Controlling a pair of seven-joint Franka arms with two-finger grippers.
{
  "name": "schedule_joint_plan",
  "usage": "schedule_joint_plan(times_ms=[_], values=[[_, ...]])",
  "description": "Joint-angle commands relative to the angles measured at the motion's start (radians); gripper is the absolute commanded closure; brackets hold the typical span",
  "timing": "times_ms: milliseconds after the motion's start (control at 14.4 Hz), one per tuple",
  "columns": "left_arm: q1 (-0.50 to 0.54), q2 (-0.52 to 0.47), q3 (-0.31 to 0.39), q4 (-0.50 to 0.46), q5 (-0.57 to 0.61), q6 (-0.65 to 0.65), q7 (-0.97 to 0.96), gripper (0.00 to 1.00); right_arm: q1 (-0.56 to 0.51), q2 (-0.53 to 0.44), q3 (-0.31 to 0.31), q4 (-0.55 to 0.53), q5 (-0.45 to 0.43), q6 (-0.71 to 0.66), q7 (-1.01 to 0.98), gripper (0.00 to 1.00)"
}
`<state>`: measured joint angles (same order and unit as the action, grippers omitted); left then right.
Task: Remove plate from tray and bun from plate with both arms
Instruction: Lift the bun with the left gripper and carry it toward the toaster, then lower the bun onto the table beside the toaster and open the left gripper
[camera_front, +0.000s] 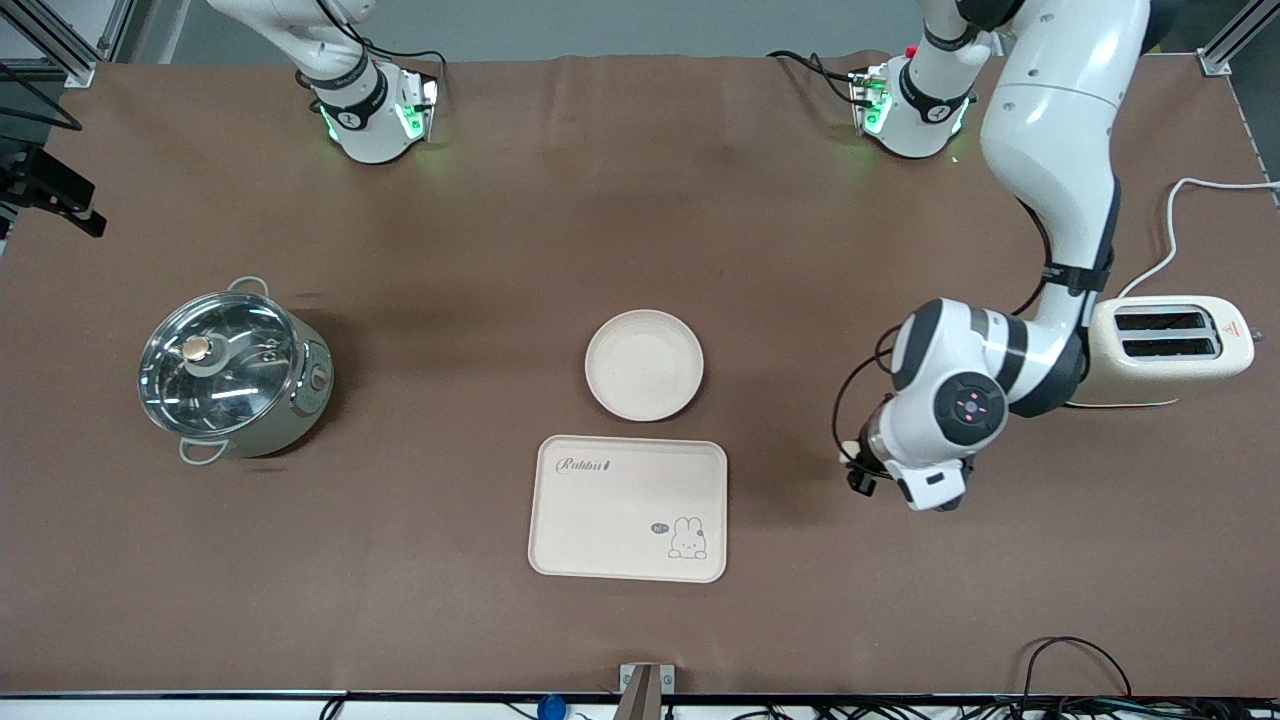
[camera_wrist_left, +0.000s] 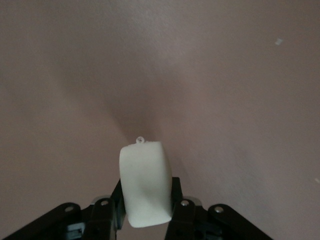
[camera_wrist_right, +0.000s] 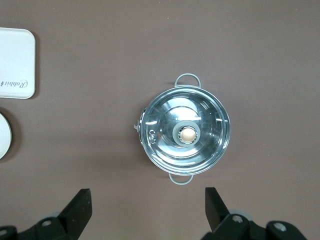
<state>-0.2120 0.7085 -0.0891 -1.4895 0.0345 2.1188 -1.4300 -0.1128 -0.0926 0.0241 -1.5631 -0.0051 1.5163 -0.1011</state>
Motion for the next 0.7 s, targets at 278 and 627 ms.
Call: schedule_joint_plan(times_ms=[278, 627], values=[[0.103, 0.052, -0.014, -0.037, -0.001, 0.026, 0.152, 0.51, -0.021, 0.008, 0.005, 0.008, -0.015, -0.002, 0.0, 0.0], [0.097, 0.039, -0.017, -0.049, 0.002, 0.026, 0.167, 0.0, -0.019, 0.007, 0.005, 0.006, -0.013, -0.03, 0.001, 0.0]])
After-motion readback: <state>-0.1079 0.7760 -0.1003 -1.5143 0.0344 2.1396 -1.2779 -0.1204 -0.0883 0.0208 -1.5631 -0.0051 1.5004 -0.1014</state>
